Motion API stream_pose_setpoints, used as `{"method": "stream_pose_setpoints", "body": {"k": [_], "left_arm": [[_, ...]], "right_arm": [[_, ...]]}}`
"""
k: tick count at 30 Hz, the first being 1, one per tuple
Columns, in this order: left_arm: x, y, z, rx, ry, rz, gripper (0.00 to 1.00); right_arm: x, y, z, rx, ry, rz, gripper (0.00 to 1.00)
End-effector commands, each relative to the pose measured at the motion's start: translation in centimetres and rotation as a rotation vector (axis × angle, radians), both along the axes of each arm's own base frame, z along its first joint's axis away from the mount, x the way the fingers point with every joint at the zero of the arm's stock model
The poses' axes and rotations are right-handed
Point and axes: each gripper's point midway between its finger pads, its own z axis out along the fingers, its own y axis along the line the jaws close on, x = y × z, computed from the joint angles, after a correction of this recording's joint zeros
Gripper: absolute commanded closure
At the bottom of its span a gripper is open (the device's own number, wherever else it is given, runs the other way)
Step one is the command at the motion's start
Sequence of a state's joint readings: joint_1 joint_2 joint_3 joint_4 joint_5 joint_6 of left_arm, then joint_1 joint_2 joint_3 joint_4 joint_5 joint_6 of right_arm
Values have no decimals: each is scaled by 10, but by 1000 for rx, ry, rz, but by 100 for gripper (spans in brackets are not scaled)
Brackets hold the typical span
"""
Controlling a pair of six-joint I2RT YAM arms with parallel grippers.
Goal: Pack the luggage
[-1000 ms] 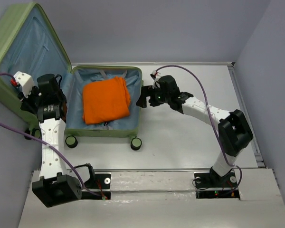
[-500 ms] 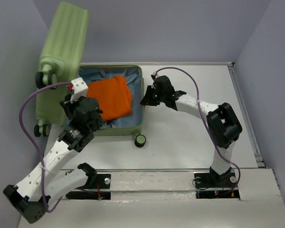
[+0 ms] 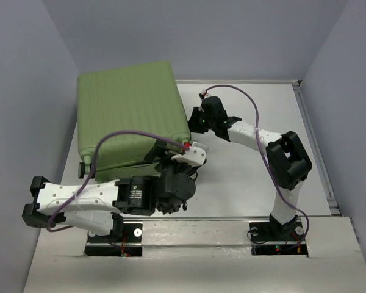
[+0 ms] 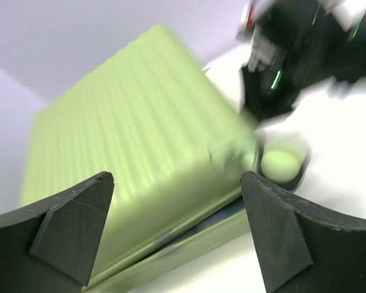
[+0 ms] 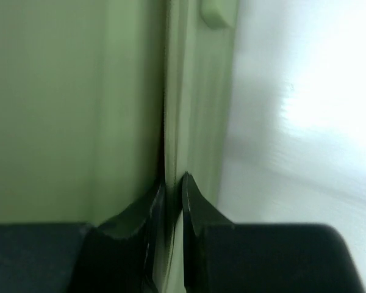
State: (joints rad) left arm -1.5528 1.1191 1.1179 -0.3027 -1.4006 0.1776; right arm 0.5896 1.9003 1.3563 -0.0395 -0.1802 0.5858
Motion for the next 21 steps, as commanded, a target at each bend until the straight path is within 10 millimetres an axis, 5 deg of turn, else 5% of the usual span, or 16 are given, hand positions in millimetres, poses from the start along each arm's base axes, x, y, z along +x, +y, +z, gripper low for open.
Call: {"method": "stream_pose_setpoints", "body": {"k": [1,5,6,8,9,12,17,19,20,21], "left_arm": [[0,-11,88,-528,39,-70,1],[6,-6,116,-722,74,-173,3],[23,5,122,-761,71,-150,4],[52,29,116,-792,84,-91,7],[50,23,112,-793,112,-121,8],[95,77,87,-779,115,122,10],[136,160,68,-883,69,313,10],[147,170,54,-973,86,288,9],[155,186,45,-1005,98,296,9],[160,192,38,-1032,104,296,9]], "right_arm": [[-8,-9,-16,-13,-7,16,93],[-4,-52,-22,-52,-8,-49,93],[-2,-61,-14,-47,-24,-63,93],[4,-93,-9,-43,-28,-112,93],[7,-104,-14,-48,-18,-131,93],[15,-145,2,-31,-43,-189,93],[23,-185,28,-50,-92,-251,93],[25,-197,32,-83,-94,-262,67],[29,-198,40,-89,-101,-271,39],[30,-206,40,-101,-99,-291,27]]}}
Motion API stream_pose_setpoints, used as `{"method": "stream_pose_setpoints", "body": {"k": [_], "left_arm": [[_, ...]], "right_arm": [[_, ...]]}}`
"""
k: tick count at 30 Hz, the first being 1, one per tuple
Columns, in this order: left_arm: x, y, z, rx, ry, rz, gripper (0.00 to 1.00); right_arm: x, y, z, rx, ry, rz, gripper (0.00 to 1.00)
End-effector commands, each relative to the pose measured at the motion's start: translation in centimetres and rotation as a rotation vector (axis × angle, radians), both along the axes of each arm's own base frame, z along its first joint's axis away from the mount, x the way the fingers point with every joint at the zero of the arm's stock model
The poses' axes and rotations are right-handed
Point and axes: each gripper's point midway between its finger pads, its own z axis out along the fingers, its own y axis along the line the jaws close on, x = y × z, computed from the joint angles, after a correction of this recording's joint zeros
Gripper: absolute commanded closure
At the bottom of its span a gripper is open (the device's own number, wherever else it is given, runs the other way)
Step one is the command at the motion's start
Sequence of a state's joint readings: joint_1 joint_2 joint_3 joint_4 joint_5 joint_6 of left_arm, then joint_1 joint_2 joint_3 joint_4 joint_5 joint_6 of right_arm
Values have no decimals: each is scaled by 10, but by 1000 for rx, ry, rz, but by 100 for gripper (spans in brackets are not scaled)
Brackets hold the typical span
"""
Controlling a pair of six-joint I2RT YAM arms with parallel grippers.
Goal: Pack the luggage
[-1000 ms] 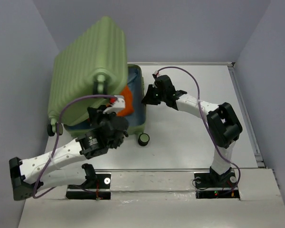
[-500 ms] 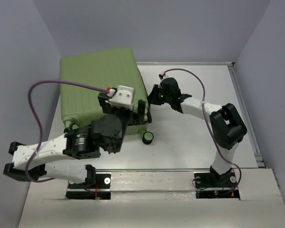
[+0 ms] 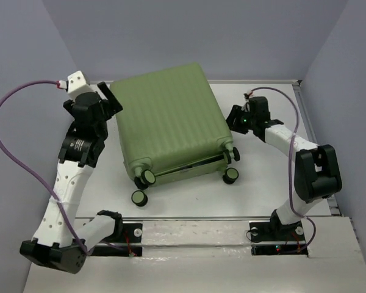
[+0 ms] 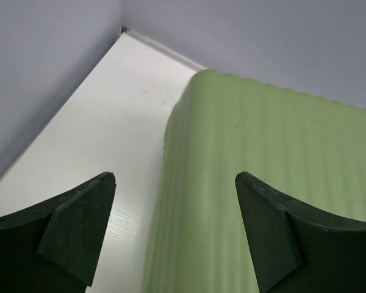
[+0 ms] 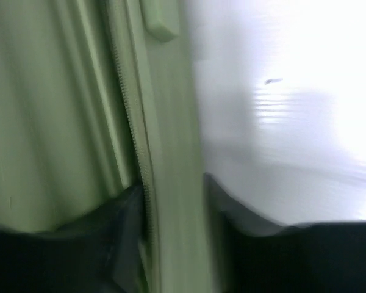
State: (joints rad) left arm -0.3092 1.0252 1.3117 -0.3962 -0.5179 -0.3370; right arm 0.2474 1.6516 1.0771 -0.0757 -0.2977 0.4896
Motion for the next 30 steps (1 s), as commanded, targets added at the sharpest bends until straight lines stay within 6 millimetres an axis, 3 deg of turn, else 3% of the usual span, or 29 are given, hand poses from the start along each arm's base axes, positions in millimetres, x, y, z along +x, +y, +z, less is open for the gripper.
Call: {"method": "stream_pose_setpoints", "body": {"k": [1,2,3,6,8,9,11,12,13,15,16,18,19,21,24,26,27,30], "left_arm": [[23,6,-18,-257,-52,-108,9],[32,21,-35,-290,-22,-94,8],[38,28,-40,-316,-23,-82,8],[59,43,-37,-403,-73,-76,8],[86,53,-42,-414,-52,-47,6],[96,56,-41,-412,-46,-44,6],[129,64,-40,-407,-31,-43,5],[139,67,-40,-408,-27,-39,5],[162,71,-41,-417,-21,-46,4],[187,66,-44,-436,-2,-100,3],[212,69,-49,-446,14,-119,3],[237,62,-54,-470,39,-203,2],[262,65,-58,-474,46,-230,2],[295,60,-67,-500,62,-319,2],[318,48,-66,-541,24,-468,1],[332,40,-71,-618,-48,-554,1],[338,33,-85,-642,-48,-618,1],[344,15,-89,-692,-95,-737,2]], "right_arm": [[22,-49,46,-97,-125,-97,20],[20,-59,54,-102,-136,-121,15],[17,-61,59,-106,-145,-135,15],[5,-83,91,-129,-207,-215,14],[-1,-95,111,-151,-246,-276,15],[-11,-99,136,-145,-301,-298,21],[-27,-95,160,-109,-351,-275,45],[-36,-89,171,-79,-378,-244,65],[-55,-73,192,-6,-420,-158,93],[-82,-42,199,65,-438,1,93],[-113,-8,207,107,-464,170,93],[-147,26,196,117,-458,332,93],[-182,55,191,129,-454,481,93],[-214,75,162,114,-374,602,93],[-259,103,123,95,-254,758,93],[-269,110,99,40,-209,777,93],[-267,111,82,3,-162,767,93],[-256,107,48,-72,-91,704,93]]}}
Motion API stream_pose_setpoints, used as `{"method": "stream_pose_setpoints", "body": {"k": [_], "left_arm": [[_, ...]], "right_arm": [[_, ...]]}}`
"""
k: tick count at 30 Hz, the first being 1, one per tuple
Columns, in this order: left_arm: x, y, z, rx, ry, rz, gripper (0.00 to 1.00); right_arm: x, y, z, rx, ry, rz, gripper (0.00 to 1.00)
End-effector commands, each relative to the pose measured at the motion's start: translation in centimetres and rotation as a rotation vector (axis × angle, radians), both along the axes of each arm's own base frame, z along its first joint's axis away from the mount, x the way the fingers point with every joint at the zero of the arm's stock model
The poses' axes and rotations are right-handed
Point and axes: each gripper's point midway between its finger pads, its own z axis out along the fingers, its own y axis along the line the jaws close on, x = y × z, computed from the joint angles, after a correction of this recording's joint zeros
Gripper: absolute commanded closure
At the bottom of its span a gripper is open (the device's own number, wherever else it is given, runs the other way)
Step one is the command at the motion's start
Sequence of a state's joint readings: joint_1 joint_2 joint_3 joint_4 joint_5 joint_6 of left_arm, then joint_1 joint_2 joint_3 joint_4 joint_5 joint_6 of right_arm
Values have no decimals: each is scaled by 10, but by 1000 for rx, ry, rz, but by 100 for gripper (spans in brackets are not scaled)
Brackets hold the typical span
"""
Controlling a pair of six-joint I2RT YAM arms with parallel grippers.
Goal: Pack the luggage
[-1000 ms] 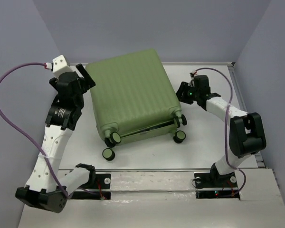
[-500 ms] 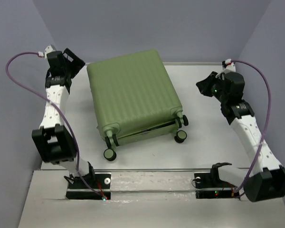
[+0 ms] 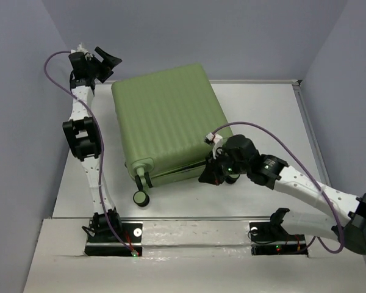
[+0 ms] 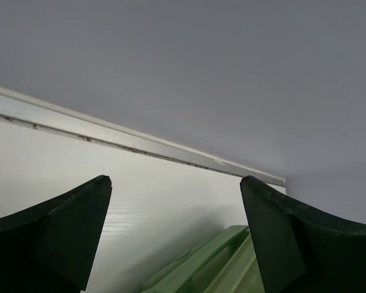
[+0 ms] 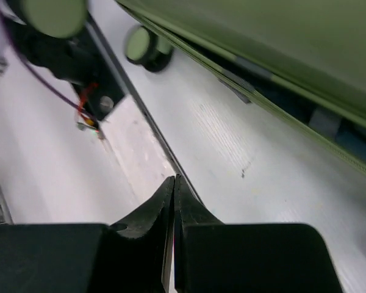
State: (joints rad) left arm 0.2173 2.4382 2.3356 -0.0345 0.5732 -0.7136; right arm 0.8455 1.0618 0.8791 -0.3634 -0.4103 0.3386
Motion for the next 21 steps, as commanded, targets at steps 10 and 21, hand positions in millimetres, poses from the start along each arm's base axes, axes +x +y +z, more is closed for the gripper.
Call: {"method": "stream_pose_setpoints", "body": {"k": [10,21], "left_arm": [[2,-102,-12,-83,-263,-469,2],[-59,-150,9,42,-381,-499,6]], "right_arm": [[102,-37,-82,-343,-37,-448,93],[199,-65,-39,-92,-110,-685,93]]}}
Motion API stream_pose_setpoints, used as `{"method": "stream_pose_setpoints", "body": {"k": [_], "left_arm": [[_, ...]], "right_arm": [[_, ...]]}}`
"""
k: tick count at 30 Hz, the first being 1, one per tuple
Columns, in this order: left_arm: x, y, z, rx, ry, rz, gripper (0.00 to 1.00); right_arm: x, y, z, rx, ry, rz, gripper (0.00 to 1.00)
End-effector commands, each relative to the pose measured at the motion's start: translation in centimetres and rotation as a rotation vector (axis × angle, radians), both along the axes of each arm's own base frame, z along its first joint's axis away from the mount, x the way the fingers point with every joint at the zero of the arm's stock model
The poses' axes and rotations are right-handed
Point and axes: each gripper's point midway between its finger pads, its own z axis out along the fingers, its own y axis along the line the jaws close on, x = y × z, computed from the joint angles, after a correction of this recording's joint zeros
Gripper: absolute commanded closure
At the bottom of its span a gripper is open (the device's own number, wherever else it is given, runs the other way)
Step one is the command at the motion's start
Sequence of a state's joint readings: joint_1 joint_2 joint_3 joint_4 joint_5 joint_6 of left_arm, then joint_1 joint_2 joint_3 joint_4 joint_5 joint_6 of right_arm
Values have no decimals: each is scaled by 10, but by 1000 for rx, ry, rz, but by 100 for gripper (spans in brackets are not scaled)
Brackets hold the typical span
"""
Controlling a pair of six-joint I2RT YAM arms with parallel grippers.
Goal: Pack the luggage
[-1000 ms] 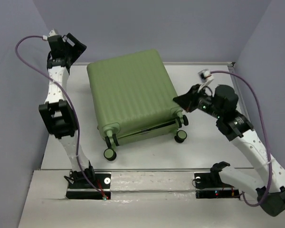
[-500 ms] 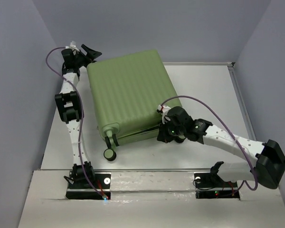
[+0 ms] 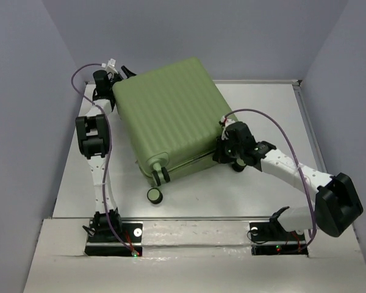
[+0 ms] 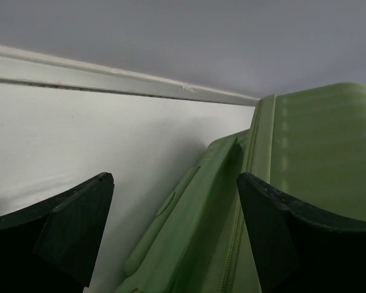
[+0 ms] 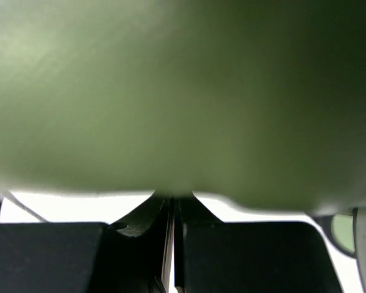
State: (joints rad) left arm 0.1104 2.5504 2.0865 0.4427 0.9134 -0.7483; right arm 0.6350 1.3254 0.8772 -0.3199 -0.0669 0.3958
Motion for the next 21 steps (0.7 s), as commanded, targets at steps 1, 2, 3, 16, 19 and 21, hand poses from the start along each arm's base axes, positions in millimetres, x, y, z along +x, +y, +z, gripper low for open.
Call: {"method": "stream_pose_setpoints", "body": {"k": [1,2,3,16,19,21], "left_arm": [[-47,-35,96,32,-280,-16,7],[-67,-34,96,23,-287,3,7],[-73,-31,96,16,-289,39,8],[-274,-35,61,133,-79,424,11],[-325,-44,50,129,-48,423,11],[-343,-45,46,113,-29,427,11]], "right_arm": [[92,-2,50,148,-239,-142,93],[101,4,62,177,-254,-118,93],[113,9,72,203,-283,-113,93],[234,128,163,529,-201,176,55],[256,134,149,529,-99,126,17],[264,125,174,534,-151,97,7]]}}
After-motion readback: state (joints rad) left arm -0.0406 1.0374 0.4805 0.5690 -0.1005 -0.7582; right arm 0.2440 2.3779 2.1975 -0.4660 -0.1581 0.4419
